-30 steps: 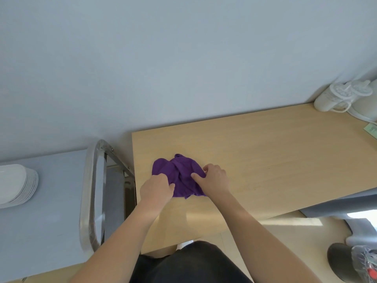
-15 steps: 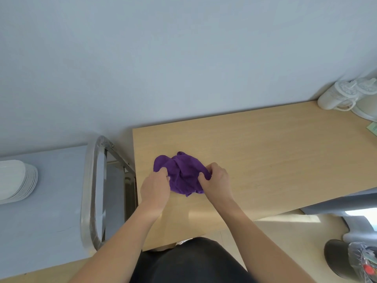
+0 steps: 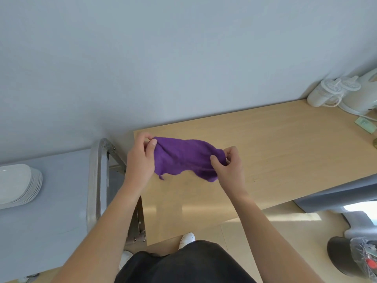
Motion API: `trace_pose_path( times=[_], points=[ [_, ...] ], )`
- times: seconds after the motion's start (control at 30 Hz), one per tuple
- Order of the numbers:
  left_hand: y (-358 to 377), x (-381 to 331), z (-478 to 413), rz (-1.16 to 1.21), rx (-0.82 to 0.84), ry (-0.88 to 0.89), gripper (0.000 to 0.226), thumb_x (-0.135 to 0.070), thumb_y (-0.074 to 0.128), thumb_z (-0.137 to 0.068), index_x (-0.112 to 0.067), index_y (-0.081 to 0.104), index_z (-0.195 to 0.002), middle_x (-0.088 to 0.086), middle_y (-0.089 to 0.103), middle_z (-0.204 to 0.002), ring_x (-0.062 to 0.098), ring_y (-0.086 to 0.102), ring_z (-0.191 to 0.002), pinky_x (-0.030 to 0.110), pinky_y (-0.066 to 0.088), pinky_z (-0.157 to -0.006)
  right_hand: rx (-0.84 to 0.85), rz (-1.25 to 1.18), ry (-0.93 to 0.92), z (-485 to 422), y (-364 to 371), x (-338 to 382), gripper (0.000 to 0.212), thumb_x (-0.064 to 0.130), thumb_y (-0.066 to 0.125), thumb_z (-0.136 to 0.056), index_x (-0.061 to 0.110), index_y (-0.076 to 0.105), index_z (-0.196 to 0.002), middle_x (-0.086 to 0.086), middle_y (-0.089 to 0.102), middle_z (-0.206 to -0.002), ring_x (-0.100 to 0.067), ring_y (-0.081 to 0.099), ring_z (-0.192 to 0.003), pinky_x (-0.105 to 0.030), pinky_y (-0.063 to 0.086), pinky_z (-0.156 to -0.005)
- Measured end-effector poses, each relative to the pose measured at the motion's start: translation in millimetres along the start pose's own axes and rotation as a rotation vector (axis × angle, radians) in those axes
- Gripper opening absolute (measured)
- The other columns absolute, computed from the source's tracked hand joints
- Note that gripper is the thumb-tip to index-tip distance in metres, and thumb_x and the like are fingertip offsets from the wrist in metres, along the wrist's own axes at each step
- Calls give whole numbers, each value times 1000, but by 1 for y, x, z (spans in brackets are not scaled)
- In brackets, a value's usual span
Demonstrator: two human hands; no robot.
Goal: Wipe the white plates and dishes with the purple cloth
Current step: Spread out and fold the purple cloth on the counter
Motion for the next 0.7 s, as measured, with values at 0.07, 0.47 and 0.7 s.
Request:
trace_pose_path(
  times=[0.07, 0.47, 0.7],
  points=[
    [0, 10, 4, -45, 43, -31, 6, -20, 46, -104, -18, 51, -107, -8, 58, -90, 8, 56, -86, 24, 44, -74, 12, 44, 40, 4, 1, -10, 25, 15, 69, -88, 14, 43, -87, 0, 48, -79, -15, 47, -70, -31, 44, -61],
    [23, 76, 55, -271, 250, -373, 23, -32, 51, -101, -15, 50, -116, 5, 63, -97, 21, 61, -88, 32, 48, -72, 126, 295, 394, 32, 11, -58, 15, 28, 56, -96, 16, 48, -100, 0, 60, -91, -18, 57, -82, -30, 43, -65],
    [25, 79, 55, -325, 279, -356, 24, -23, 49, -102, -19, 48, -126, 1, 59, -86, 14, 58, -71, 27, 44, -57, 91, 424, 471, 34, 20, -68, 49, 52, 66, -88, 15, 39, -70, 3, 43, -62, -16, 46, -57, -25, 30, -47]
  ],
)
Point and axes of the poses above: each hand's wrist, its own z-axis away from the middle knuckle, its own y-axis out of the palm, x = y × z, the point moved 3 cm from there along -z, towards the middle knuckle
